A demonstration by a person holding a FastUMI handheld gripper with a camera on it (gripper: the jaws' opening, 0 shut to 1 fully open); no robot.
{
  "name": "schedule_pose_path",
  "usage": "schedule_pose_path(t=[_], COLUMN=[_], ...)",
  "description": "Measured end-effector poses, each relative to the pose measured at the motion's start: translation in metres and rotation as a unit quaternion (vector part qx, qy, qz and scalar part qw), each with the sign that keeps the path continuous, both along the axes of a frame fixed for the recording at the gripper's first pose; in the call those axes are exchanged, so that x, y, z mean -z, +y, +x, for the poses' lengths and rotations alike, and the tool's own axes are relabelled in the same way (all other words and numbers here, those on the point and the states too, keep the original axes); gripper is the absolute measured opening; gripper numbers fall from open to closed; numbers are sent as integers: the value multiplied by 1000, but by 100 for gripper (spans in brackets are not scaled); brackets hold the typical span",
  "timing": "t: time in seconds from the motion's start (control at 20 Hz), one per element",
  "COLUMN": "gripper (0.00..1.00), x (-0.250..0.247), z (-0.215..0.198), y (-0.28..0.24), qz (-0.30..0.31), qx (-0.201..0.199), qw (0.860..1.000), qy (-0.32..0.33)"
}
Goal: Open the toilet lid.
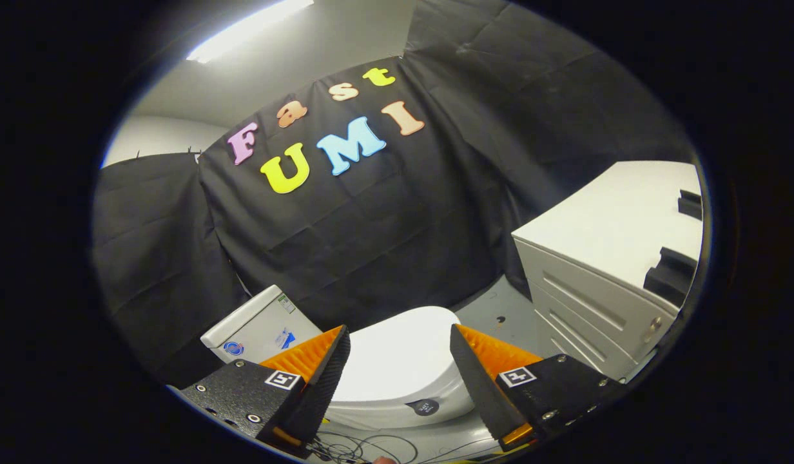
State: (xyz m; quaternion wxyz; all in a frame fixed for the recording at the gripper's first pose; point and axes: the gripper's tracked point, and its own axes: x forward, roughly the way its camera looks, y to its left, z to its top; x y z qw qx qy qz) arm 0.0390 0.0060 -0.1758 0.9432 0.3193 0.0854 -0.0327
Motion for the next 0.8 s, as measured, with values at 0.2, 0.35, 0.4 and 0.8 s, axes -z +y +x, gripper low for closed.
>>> schedule_pose_path(t=[0.2, 0.35, 0.4, 0.8], gripper=[96, 96, 96, 96], x=[21, 47, 58, 144], z=[3, 5, 5, 9], y=[10, 16, 16, 37], qz=[51, 82, 90, 171], qx=[1, 10, 15, 52], qw=[999, 996, 995, 980], qy=[6, 23, 34, 92])
